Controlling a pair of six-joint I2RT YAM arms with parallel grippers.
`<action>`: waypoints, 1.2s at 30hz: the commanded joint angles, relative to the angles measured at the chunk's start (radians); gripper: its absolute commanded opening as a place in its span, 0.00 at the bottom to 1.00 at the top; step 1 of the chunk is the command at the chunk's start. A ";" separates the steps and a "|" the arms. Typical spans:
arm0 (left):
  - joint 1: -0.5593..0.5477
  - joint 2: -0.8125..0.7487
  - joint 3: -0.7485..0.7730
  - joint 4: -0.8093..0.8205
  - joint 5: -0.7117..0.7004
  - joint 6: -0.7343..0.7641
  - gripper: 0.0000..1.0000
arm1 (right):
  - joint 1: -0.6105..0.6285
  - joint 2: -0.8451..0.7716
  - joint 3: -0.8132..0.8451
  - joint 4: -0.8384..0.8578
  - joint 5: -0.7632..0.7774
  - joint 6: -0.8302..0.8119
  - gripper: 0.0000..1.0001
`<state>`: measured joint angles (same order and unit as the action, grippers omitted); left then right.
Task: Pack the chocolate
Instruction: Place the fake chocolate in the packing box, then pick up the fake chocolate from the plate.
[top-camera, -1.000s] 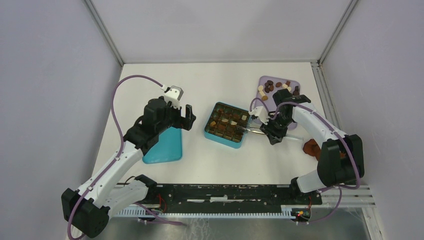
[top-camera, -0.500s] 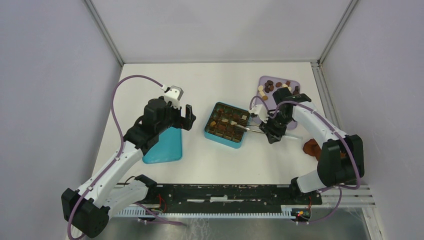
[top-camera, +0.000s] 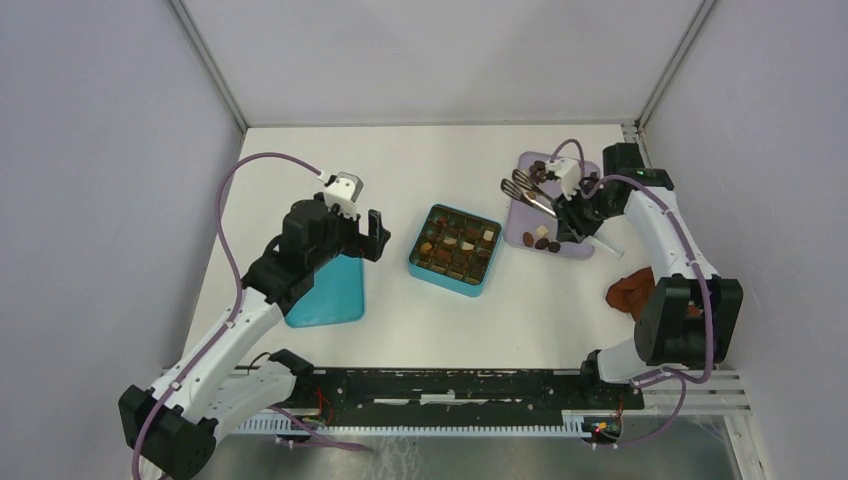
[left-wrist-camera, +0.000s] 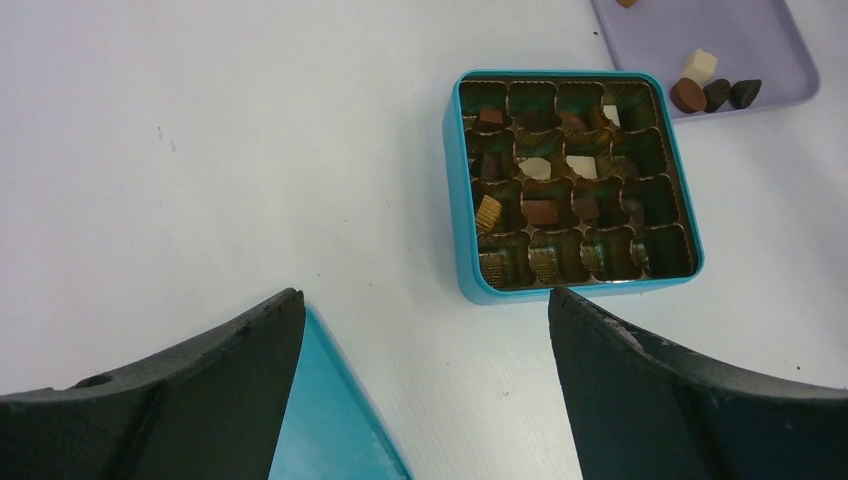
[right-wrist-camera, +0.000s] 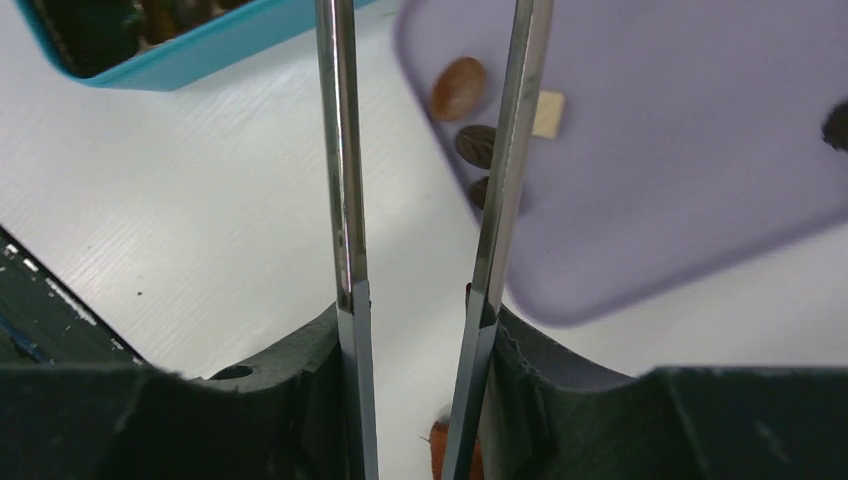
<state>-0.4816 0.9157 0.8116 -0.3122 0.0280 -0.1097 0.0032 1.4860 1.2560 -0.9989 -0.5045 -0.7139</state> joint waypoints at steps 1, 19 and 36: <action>0.004 -0.023 -0.002 0.025 0.001 0.026 0.96 | -0.103 0.030 0.033 0.053 -0.006 0.010 0.45; 0.005 -0.033 -0.006 0.024 0.006 0.023 0.96 | -0.184 0.226 0.073 0.196 0.204 0.063 0.44; 0.004 -0.034 -0.006 0.024 0.011 0.023 0.96 | -0.183 0.396 0.191 0.207 0.193 0.137 0.37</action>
<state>-0.4816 0.9001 0.8112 -0.3122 0.0284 -0.1101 -0.1787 1.8603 1.3838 -0.8112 -0.3088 -0.6094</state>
